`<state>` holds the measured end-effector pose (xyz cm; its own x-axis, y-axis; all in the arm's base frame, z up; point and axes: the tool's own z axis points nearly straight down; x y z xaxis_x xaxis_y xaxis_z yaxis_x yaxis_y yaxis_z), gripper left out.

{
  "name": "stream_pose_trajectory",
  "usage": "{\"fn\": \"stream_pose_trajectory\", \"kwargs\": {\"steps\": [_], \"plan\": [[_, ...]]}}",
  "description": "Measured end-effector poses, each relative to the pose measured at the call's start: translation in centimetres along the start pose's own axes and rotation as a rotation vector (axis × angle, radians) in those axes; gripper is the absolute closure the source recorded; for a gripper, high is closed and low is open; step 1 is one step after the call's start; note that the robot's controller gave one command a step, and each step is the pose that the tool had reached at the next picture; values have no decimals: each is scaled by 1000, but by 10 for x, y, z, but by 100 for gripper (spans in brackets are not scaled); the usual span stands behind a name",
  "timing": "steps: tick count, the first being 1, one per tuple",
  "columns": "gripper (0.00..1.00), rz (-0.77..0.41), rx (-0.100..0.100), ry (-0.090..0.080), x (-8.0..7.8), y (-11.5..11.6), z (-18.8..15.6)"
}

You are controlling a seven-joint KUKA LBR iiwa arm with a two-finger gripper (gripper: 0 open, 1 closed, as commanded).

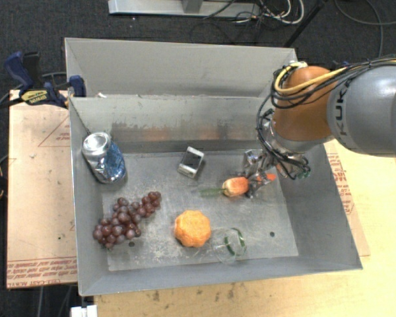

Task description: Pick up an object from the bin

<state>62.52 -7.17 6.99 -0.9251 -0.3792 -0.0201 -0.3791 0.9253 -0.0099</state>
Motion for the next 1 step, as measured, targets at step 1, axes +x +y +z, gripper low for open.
{"fn": "stream_pose_trajectory", "kwargs": {"steps": [1], "plan": [[100, -3, -1, 2, 0, 0, -2]]}}
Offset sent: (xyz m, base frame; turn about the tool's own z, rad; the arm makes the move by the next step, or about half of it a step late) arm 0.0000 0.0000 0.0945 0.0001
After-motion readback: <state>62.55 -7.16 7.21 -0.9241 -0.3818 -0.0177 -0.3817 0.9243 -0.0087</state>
